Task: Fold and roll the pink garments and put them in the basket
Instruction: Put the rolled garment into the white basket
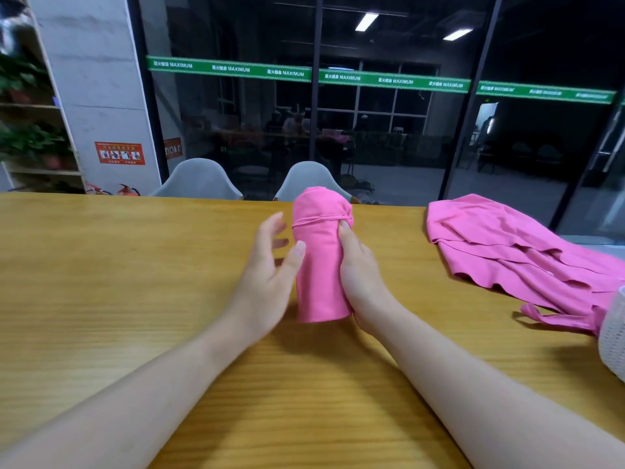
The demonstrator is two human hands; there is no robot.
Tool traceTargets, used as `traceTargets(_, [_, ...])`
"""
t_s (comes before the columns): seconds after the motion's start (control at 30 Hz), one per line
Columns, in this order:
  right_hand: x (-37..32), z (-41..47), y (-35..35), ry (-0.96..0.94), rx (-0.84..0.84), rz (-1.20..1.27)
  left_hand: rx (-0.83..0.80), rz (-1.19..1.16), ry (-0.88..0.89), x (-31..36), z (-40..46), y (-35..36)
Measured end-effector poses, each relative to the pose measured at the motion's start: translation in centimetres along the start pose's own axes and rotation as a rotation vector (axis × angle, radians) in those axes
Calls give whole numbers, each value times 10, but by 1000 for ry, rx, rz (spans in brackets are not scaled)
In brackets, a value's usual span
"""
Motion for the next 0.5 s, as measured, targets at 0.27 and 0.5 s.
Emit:
traceTargets(0.27, [23, 4, -11, -20, 86, 22, -196, -172, -189, -4, -14, 45])
traceTargets(0.5, [29, 9, -8, 1, 56, -72, -232, -227, -305, -10, -13, 42])
Point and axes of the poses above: each hand's wrist, its own z-axis towards the middle knuckle, its own y-axis out of the palm, x = y × z, the point moved 5 cm from there along z, towards the middle knuckle, and after that the axes turned 2 degrees about z, right-handed, at the moved point
